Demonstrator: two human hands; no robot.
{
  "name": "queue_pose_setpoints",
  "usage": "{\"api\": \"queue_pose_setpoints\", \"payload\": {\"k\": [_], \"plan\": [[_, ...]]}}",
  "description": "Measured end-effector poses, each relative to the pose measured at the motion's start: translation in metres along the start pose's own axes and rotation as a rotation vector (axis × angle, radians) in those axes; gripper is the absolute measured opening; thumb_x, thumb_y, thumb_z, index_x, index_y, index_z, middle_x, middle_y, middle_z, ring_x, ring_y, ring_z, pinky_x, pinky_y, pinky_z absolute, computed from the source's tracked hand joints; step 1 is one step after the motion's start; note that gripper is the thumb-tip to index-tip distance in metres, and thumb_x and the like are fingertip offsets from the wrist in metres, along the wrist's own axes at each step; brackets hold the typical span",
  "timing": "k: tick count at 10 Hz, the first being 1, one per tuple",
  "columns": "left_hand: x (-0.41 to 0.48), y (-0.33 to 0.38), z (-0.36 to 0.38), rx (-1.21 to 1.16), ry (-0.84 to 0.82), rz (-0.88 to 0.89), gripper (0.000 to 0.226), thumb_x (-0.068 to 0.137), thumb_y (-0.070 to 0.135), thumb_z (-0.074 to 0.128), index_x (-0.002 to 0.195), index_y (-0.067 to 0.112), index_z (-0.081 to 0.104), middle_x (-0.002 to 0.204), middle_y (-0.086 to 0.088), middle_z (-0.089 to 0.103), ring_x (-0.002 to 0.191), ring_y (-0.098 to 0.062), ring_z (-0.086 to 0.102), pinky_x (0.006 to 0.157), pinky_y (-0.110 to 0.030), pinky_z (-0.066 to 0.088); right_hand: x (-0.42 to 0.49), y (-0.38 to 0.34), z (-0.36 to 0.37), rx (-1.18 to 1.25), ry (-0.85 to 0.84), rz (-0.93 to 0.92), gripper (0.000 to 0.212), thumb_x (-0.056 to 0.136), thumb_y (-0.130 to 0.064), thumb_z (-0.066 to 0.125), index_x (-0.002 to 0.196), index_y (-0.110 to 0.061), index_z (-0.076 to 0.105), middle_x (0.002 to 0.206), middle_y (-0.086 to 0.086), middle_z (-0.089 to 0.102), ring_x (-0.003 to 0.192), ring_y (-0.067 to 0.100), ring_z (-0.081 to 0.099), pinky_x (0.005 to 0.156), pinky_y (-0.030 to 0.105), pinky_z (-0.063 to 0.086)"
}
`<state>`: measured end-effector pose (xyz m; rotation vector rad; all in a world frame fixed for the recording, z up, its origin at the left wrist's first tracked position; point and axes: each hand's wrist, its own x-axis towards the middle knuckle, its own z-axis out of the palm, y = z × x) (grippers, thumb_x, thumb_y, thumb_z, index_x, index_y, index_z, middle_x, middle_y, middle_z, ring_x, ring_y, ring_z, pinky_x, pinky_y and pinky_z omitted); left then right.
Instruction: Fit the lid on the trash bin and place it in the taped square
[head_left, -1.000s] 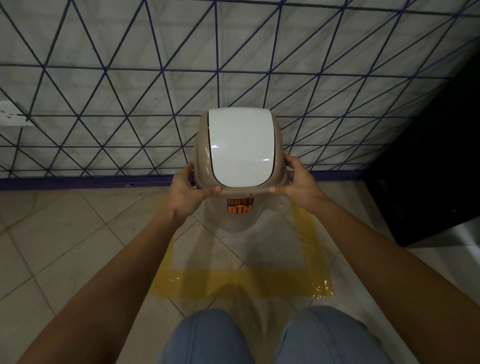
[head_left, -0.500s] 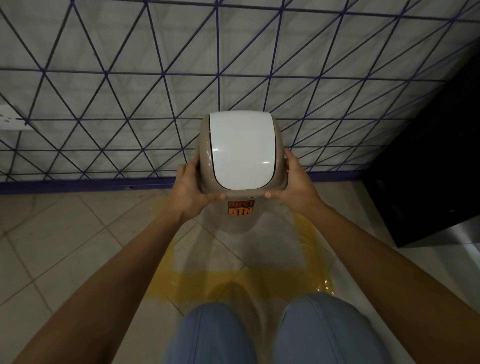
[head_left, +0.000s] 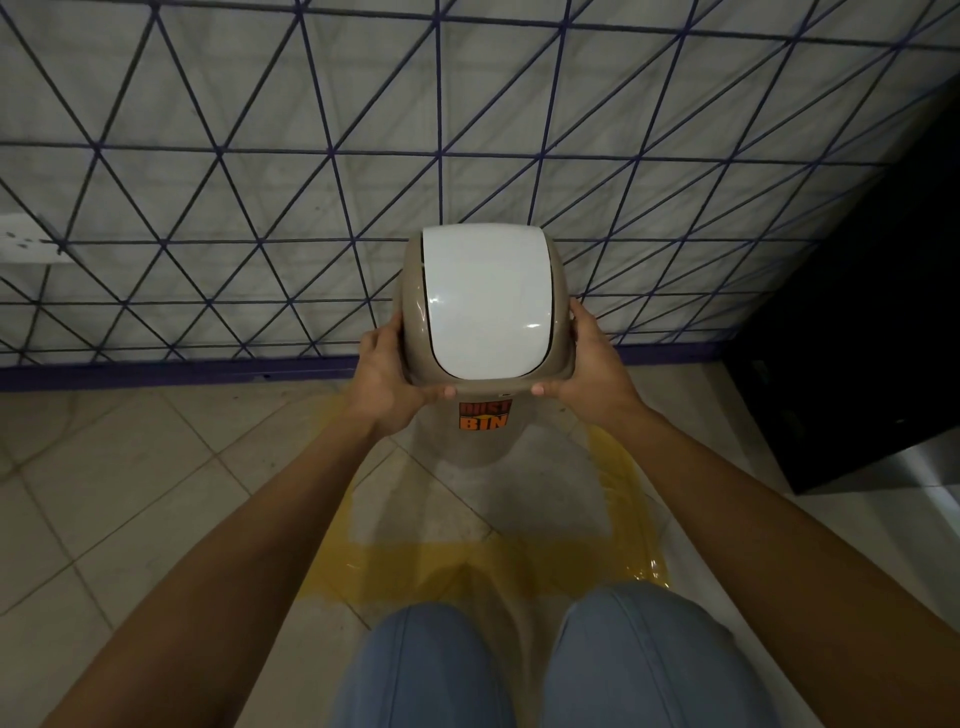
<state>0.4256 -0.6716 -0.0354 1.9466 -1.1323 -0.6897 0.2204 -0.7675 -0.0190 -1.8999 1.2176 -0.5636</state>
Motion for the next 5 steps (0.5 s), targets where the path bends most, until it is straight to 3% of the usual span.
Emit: {"api": "queue_pose_setpoints", "payload": {"k": [1, 3, 4, 5], "plan": [[-0.005, 0.000, 0.002, -0.001, 0.039, 0.003, 0.108, 0.060, 0.020, 0.085, 0.147, 0.024, 0.021, 0.143, -0.004, 0.033, 0.131, -0.025, 0.035, 0.107, -0.043, 0.034, -0.003, 0.000, 0.000, -0.003, 0.007, -0.015, 0.110, 0.060, -0.006, 0.085, 0.148, -0.027, 0.024, 0.145, -0.001, 0.045, 0.132, 0.015, 0.042, 0.111, 0.037, 0.037], [-0.014, 0.008, -0.002, -0.034, 0.100, -0.011, 0.094, 0.062, 0.025, 0.084, 0.141, 0.021, 0.033, 0.138, -0.005, 0.043, 0.123, -0.022, 0.047, 0.102, -0.040, 0.044, -0.009, -0.002, -0.006, -0.081, 0.009, -0.003, 0.104, 0.066, -0.019, 0.084, 0.150, -0.023, 0.024, 0.147, 0.002, 0.042, 0.136, 0.018, 0.039, 0.112, 0.042, 0.036], [-0.015, 0.014, -0.008, -0.003, 0.192, 0.033, 0.081, 0.066, 0.030, 0.081, 0.135, 0.020, 0.041, 0.135, -0.005, 0.046, 0.120, -0.019, 0.048, 0.094, -0.027, 0.040, -0.010, -0.003, -0.011, -0.105, 0.053, -0.021, 0.092, 0.074, -0.028, 0.078, 0.149, -0.020, 0.026, 0.150, 0.004, 0.039, 0.138, 0.021, 0.036, 0.111, 0.032, 0.029], [-0.019, 0.027, -0.015, 0.011, 0.285, 0.090, 0.065, 0.072, 0.031, 0.076, 0.129, 0.020, 0.047, 0.130, -0.005, 0.049, 0.117, -0.020, 0.049, 0.094, -0.034, 0.045, -0.010, -0.008, -0.018, -0.139, 0.067, -0.017, 0.084, 0.079, -0.035, 0.073, 0.148, -0.019, 0.028, 0.150, 0.007, 0.038, 0.138, 0.022, 0.035, 0.101, 0.025, 0.025]]}}
